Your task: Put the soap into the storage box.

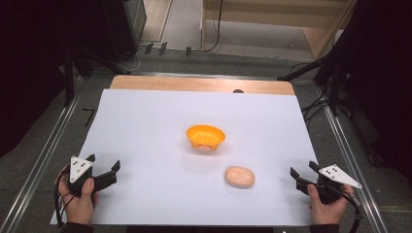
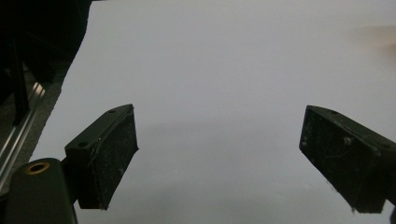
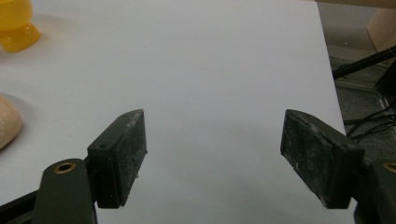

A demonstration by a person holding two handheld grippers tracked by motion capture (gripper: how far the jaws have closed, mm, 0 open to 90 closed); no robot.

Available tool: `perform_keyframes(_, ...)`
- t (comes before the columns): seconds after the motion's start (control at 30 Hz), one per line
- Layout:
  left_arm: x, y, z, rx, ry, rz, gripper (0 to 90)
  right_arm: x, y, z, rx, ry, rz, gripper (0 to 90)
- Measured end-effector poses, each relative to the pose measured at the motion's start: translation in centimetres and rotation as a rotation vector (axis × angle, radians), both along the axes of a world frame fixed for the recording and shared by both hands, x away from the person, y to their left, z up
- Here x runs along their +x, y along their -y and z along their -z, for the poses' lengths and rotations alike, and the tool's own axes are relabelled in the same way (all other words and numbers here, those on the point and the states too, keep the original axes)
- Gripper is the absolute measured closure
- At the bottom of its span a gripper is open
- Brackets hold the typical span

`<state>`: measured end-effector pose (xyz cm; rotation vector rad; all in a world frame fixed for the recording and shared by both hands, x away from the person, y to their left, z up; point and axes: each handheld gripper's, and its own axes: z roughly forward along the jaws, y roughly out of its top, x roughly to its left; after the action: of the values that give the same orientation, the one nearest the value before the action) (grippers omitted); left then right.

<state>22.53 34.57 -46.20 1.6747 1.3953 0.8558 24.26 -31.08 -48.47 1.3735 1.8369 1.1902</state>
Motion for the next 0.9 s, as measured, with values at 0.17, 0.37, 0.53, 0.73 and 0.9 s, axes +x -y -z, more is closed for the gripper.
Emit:
perform_keyframes(0.17,0.1,-0.1,0.0,-0.010,-0.005,-0.001,12.8,0.4,0.0,0.0,-0.006,-0.003,-0.015,22.4)
perform_keyframes(0.37,0.2,-0.2,0.0,-0.026,-0.019,-0.006,11.8,0.7,-0.1,0.0,-0.021,-0.044,-0.049,23.0)
perform_keyframes(0.53,0.3,-0.1,0.0,-0.011,-0.029,-0.009,11.1,0.4,-0.3,-0.4,-0.020,-0.067,-0.074,22.9)
perform_keyframes(0.73,0.4,-0.1,0.0,-0.009,-0.037,-0.010,10.7,0.3,-1.2,-0.7,-0.099,-0.096,-0.168,23.1)
perform_keyframes(0.9,0.4,-0.1,0.0,-0.010,-0.036,-0.010,10.7,0.3,-1.7,-1.0,-0.112,-0.133,-0.229,29.8)
